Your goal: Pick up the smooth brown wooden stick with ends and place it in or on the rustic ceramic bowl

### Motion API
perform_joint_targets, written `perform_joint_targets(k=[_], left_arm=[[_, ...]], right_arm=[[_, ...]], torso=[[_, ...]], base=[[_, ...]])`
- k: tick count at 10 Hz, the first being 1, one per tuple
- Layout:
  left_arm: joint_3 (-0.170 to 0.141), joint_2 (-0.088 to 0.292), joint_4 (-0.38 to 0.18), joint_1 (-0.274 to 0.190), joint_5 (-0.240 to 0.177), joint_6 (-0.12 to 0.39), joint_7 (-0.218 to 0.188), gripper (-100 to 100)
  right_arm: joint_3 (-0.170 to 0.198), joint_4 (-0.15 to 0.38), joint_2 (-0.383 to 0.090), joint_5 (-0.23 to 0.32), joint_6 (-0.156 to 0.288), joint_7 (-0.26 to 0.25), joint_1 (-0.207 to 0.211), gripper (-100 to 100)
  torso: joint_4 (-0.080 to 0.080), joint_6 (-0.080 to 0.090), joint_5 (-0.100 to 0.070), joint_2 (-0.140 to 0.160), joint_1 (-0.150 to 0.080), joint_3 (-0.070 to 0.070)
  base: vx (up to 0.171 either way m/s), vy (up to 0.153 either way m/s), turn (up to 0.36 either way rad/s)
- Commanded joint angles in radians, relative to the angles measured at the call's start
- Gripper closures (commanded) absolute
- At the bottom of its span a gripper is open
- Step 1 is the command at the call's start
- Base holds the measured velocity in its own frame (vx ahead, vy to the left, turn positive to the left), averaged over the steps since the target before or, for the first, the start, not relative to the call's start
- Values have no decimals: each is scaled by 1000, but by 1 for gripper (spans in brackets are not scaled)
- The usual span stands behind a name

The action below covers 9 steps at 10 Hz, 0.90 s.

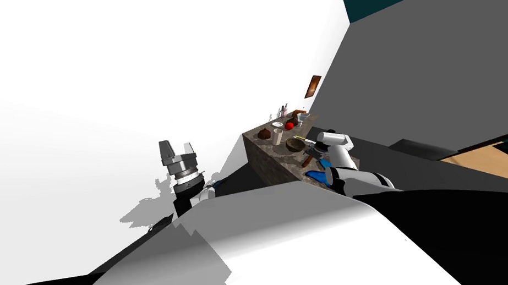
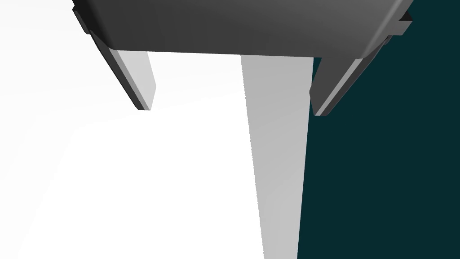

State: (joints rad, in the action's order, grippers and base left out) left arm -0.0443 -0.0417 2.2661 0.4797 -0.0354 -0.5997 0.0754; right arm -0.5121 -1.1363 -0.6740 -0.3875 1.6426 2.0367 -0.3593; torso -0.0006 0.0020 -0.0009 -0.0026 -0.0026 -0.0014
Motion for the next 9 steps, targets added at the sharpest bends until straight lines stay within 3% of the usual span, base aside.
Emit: perform_joint_targets(k=[1,4,5,6,7,8,9], left_arm=[[0,0,0,0,0,0,0,0],[0,0,0,0,0,0,0,0],[0,0,0,0,0,0,0,0],[0,0,0,0,0,0,0,0],[0,0,0,0,0,0,0,0],[0,0,0,0,0,0,0,0],[0,0,0,0,0,0,0,0]], right_arm=[[1,19,-6,-7,35,23,0,-100],[4,64,-30,-30,116,89,0,-100],[5,71,-34,-34,130,100,1,-100],[6,77,-33,-30,112,89,-5,-100],[6,77,-33,-30,116,92,-5,0],[-3,109,-30,-24,82,86,0,-100],[-8,125,-29,-21,65,83,3,-100]], torso=[[0,0,0,0,0,0],[0,0,0,1,1,0],[0,1,0,1,0,1],[0,1,0,1,1,1],[0,1,0,1,2,0],[0,1,0,0,2,0],[0,1,0,1,2,1]], base=[[1,-36,74],[-11,-31,123],[-16,-25,100],[-7,-8,24],[0,0,0],[-18,-3,90],[-32,-3,149]])
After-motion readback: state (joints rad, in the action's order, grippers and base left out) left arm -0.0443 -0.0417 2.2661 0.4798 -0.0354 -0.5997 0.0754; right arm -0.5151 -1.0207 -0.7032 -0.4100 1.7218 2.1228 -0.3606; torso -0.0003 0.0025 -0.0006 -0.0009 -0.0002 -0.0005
